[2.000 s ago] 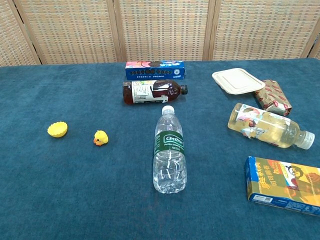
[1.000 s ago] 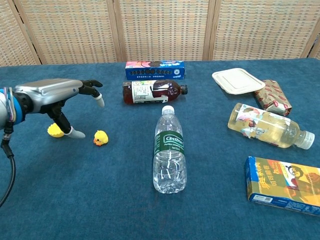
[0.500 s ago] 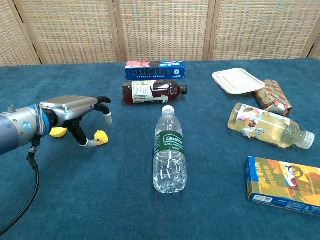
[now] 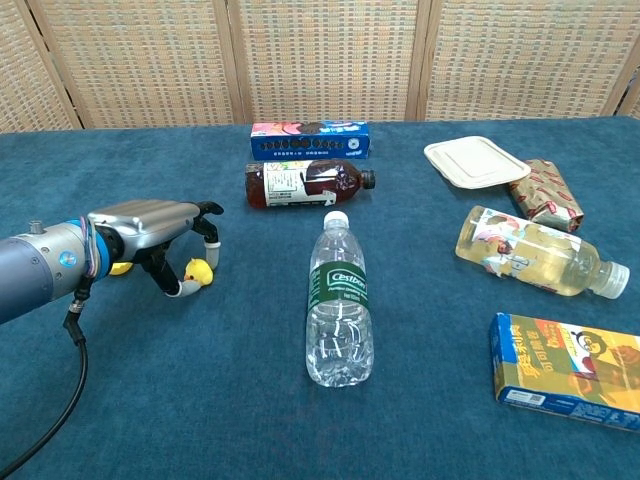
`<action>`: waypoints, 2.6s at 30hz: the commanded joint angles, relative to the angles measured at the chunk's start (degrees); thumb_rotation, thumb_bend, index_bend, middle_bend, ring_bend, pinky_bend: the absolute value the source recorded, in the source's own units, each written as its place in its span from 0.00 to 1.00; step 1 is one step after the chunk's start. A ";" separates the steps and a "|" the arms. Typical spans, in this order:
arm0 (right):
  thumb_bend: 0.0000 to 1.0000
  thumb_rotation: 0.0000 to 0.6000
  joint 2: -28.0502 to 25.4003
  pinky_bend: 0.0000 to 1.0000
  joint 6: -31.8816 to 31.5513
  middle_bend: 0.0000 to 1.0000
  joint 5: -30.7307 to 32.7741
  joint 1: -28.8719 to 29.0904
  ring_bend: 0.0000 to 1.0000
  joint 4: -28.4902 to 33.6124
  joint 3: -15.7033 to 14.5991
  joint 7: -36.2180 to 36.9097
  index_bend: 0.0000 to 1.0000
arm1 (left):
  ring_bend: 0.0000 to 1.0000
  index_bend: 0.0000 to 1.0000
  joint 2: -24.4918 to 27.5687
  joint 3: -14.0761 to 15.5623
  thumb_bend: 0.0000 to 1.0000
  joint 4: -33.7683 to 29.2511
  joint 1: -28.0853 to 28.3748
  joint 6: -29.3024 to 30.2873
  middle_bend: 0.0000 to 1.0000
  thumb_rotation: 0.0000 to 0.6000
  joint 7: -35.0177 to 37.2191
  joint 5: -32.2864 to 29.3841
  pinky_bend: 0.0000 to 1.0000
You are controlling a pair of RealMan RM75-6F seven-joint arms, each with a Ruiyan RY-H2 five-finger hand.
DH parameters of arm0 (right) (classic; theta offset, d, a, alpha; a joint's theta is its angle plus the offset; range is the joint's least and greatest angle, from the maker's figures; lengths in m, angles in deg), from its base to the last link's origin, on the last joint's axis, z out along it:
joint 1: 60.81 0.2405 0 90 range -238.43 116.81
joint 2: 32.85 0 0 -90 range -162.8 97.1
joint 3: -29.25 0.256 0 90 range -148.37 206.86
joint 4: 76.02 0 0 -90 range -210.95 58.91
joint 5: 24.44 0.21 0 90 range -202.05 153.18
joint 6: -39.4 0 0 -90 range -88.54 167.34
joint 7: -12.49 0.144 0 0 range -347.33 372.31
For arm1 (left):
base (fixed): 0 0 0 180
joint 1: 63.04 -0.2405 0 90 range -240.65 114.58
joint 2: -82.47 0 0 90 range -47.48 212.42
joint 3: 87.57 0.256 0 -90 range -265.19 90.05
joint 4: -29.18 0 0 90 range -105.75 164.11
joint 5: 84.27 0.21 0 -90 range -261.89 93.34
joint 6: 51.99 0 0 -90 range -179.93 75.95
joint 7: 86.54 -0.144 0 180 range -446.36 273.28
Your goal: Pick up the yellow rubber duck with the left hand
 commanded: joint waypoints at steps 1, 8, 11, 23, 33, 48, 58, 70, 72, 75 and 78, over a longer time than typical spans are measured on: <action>0.00 1.00 0.04 0.00 0.01 0.00 0.00 -0.01 0.00 -0.07 0.01 0.01 0.00 | 0.00 0.52 0.20 -0.01 0.39 -0.20 0.06 0.34 0.00 1.00 0.02 -0.29 0.00; 0.00 1.00 0.11 0.00 0.01 0.00 -0.11 -0.04 0.00 -0.13 0.00 -0.07 0.00 | 0.00 0.52 3.55 -1.24 0.39 -2.90 0.09 2.66 0.00 1.00 0.38 0.31 0.00; 0.00 1.00 0.13 0.00 0.05 0.00 -0.20 -0.02 0.00 -0.06 -0.03 -0.23 0.00 | 0.00 0.52 6.75 -2.31 0.39 -5.29 -0.20 3.64 0.00 1.00 0.99 0.15 0.00; 0.00 1.00 0.24 0.00 -0.44 0.00 -1.08 -0.14 0.00 0.71 -0.22 -0.93 0.00 | 0.00 0.52 16.16 0.44 0.39 -4.96 -3.96 0.29 0.00 1.00 7.99 -1.65 0.00; 0.00 1.00 0.32 0.00 -0.33 0.00 -1.08 -0.05 0.00 0.88 -0.19 -1.34 0.00 | 0.00 0.52 13.27 2.67 0.39 1.40 -5.20 -2.73 0.00 1.00 17.63 5.52 0.00; 0.00 1.00 0.29 0.00 0.15 0.00 -0.80 0.03 0.00 0.56 -0.14 -0.88 0.00 | 0.00 0.44 10.93 2.72 0.38 3.71 -3.96 -2.87 0.00 1.00 15.97 3.81 0.00; 0.00 1.00 0.27 0.00 0.07 0.00 -1.19 0.01 0.00 0.70 -0.23 -0.92 0.00 | 0.00 0.00 15.08 1.46 0.00 -1.05 -4.73 -3.54 0.00 1.00 19.63 2.91 0.00; 0.00 1.00 0.95 0.00 -1.42 0.00 -2.87 -0.19 0.00 0.87 -0.61 -2.51 0.00 | 0.00 0.00 32.00 3.79 0.00 -19.06 -23.07 25.09 0.00 1.00 31.74 21.66 0.00; 0.00 1.00 1.58 0.00 -1.81 0.00 -3.62 -0.03 0.00 0.61 -0.75 -3.50 0.00 | 0.00 0.00 33.67 6.02 0.00 -21.79 -26.91 30.76 0.00 1.00 29.50 24.57 0.00; 0.00 1.00 2.13 0.00 -2.54 0.00 -4.61 0.05 0.00 0.46 -0.85 -4.43 0.00 | 0.00 0.00 35.87 8.65 0.00 -24.20 -30.23 34.21 0.00 1.00 28.87 27.55 0.00; 0.00 1.00 2.28 0.00 -3.26 0.00 -5.49 -0.11 0.00 0.62 -1.05 -4.81 0.00 | 0.00 0.00 37.44 9.98 0.00 -24.67 -32.11 35.27 0.00 1.00 31.34 29.23 0.00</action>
